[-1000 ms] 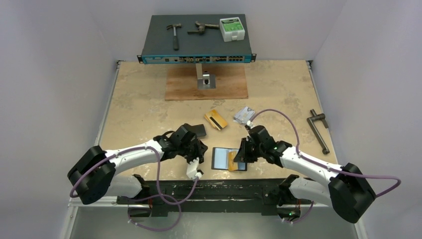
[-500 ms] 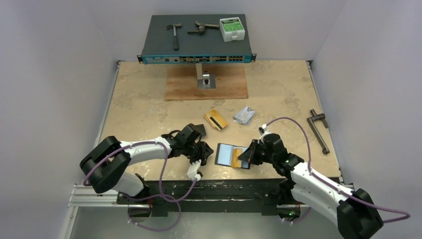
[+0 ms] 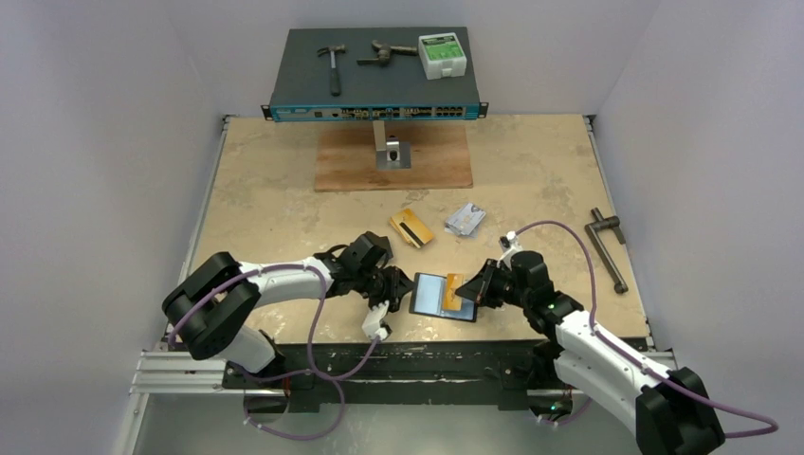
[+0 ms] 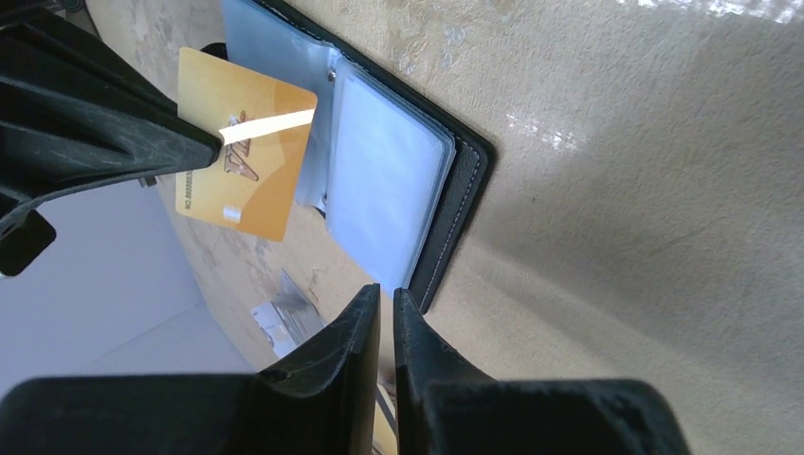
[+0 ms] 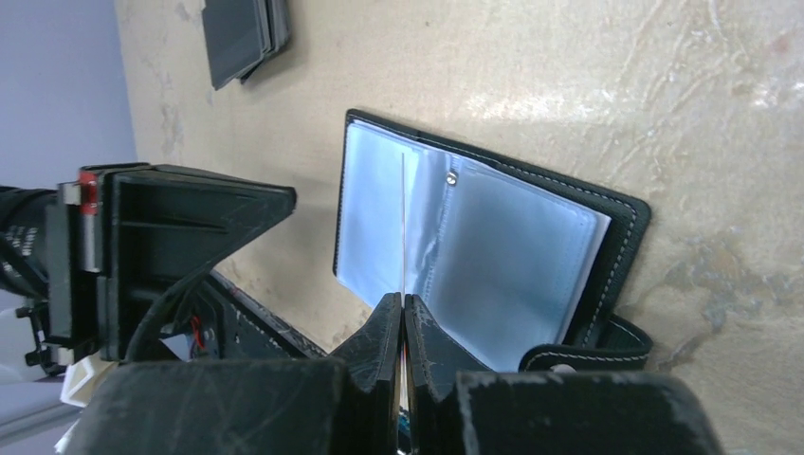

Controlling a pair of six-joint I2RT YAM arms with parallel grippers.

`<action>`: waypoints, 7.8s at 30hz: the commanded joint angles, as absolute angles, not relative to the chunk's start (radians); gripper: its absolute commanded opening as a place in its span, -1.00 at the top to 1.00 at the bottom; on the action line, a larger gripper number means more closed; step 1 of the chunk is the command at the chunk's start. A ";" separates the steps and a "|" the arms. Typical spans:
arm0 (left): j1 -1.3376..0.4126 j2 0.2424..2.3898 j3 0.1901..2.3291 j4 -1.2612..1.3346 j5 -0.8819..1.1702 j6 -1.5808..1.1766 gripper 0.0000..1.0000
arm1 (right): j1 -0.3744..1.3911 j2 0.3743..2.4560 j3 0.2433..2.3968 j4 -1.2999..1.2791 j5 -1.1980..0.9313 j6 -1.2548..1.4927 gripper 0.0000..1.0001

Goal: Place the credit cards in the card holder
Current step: Insert the credit card into the card holder.

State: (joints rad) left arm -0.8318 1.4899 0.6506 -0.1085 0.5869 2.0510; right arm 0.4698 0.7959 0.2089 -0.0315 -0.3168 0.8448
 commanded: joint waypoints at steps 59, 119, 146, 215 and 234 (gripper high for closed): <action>-0.940 1.520 0.596 -0.183 0.494 2.130 0.86 | 0.383 1.046 0.159 0.338 -0.507 0.830 1.00; -1.038 1.498 0.629 -0.272 0.331 1.917 1.00 | 0.363 1.215 0.044 0.712 -0.613 0.931 1.00; -1.047 1.508 0.643 -0.268 0.327 1.916 1.00 | 0.363 1.267 0.012 0.693 -0.587 0.927 1.00; -1.054 1.508 0.664 -0.265 0.326 1.882 1.00 | 0.673 1.246 0.313 0.078 -0.257 0.777 -0.32; -1.055 1.499 0.664 -0.251 0.331 1.861 1.00 | 0.917 1.360 0.480 -0.078 -0.114 0.807 -0.54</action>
